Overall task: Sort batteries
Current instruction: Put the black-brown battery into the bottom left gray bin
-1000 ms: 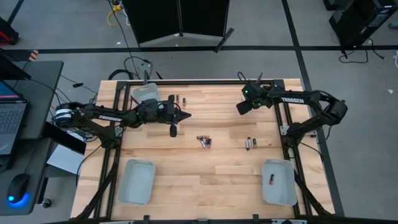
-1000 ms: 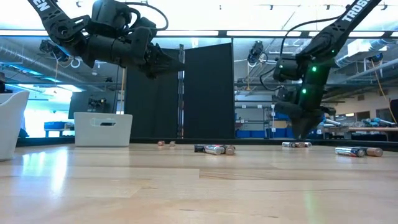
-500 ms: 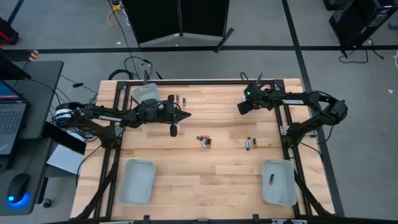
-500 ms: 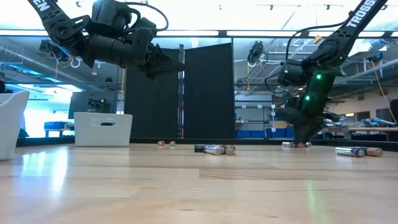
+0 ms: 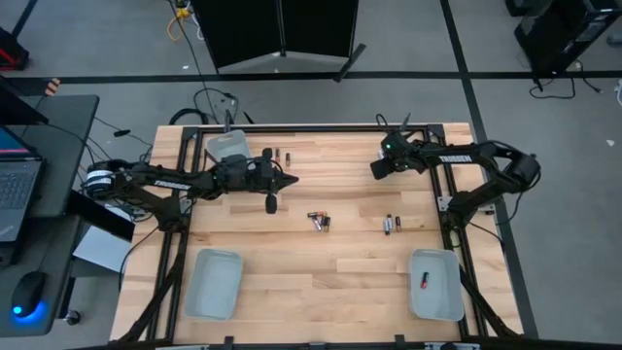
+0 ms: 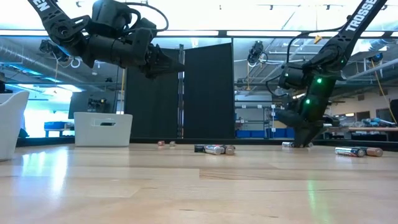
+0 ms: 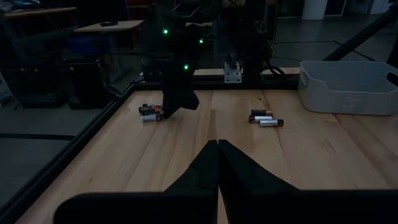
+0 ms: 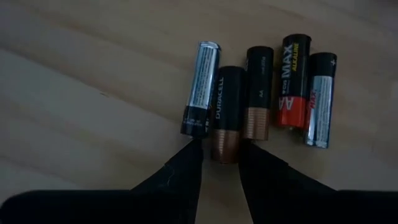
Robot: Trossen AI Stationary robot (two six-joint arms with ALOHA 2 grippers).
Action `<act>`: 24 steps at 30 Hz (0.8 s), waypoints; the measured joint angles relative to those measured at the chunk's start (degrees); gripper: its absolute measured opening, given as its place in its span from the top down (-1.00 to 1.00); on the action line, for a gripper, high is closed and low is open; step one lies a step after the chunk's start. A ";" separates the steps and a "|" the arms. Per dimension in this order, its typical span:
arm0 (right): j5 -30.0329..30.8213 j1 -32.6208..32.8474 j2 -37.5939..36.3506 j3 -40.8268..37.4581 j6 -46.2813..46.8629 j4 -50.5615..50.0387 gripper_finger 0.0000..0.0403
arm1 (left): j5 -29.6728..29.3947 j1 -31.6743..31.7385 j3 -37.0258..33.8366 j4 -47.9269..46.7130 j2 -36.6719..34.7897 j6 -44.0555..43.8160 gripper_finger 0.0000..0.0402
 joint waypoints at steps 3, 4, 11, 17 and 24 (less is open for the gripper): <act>0.29 0.14 0.72 0.15 -0.20 0.17 0.42 | 0.02 0.00 0.00 -0.65 0.00 -0.04 0.94; 0.31 0.17 0.74 0.15 -0.30 0.23 0.43 | 0.02 0.00 0.00 -0.96 0.00 -0.04 0.94; 0.28 0.17 0.65 0.09 -1.05 0.67 0.65 | -0.04 0.00 0.00 -1.47 0.00 -0.04 0.94; 0.24 0.17 0.65 0.11 -1.39 0.53 0.71 | -0.13 0.00 0.00 -1.37 0.00 -0.16 0.94; -0.94 0.33 -1.78 -0.14 -1.40 -0.84 0.67 | -0.43 0.00 0.00 -0.71 0.00 -1.99 0.94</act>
